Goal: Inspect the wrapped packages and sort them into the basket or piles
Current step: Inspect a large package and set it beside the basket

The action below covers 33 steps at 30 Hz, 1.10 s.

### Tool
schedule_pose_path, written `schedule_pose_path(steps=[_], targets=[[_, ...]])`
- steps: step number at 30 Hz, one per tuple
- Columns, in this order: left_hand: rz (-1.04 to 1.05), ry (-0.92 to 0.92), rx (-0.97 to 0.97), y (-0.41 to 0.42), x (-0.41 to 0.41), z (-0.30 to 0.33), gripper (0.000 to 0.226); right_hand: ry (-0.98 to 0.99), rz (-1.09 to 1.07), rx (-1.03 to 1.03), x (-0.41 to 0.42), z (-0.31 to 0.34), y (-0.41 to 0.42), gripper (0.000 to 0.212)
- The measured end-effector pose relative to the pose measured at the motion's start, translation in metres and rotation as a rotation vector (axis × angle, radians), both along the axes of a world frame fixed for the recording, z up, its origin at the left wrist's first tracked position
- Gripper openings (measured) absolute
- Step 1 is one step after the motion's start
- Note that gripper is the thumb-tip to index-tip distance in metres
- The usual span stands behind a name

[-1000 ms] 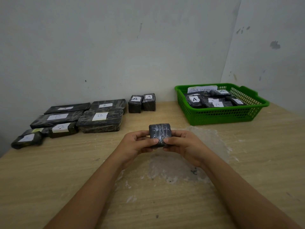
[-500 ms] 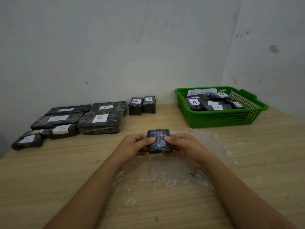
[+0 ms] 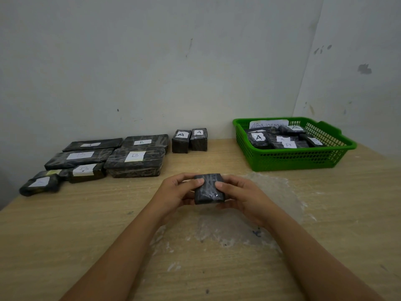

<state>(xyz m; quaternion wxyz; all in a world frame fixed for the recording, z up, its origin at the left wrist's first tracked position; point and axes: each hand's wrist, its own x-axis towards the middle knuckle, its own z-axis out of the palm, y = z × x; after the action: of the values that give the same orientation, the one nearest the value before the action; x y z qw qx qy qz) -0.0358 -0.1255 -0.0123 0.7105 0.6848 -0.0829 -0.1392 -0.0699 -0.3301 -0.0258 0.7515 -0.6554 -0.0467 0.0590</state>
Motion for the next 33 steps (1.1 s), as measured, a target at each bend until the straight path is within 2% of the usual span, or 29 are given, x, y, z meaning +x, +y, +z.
schedule_pose_path(steps=[4,9,13,18,22,30,33], targets=[[0.039,0.102,-0.005,-0.0001,0.0012,0.0003,0.024,-0.087,0.011,-0.057,-0.0006,-0.0003,-0.0028,0.068],[0.015,0.166,-0.056,-0.0011,0.0007,-0.0004,0.026,-0.148,-0.035,-0.121,-0.0032,0.0027,-0.0004,0.054],[-0.087,0.142,-0.104,0.0031,-0.0004,0.0016,0.042,-0.143,-0.145,-0.166,-0.0013,0.003,-0.0018,0.041],[-0.126,0.049,-0.135,-0.001,-0.0037,0.0018,0.053,-0.115,-0.154,-0.107,-0.0015,0.0035,0.0043,0.046],[-0.078,-0.028,-0.126,-0.0011,-0.0033,0.0008,0.051,-0.117,-0.116,-0.079,-0.0022,0.0029,0.0053,0.047],[-0.093,-0.095,-0.117,-0.0045,-0.0058,0.0013,0.049,-0.164,-0.179,0.035,0.0024,-0.0005,0.0025,0.037],[-0.111,-0.101,-0.122,-0.0045,-0.0067,0.0006,0.054,-0.151,-0.174,0.034,0.0021,-0.0008,0.0009,0.042]])
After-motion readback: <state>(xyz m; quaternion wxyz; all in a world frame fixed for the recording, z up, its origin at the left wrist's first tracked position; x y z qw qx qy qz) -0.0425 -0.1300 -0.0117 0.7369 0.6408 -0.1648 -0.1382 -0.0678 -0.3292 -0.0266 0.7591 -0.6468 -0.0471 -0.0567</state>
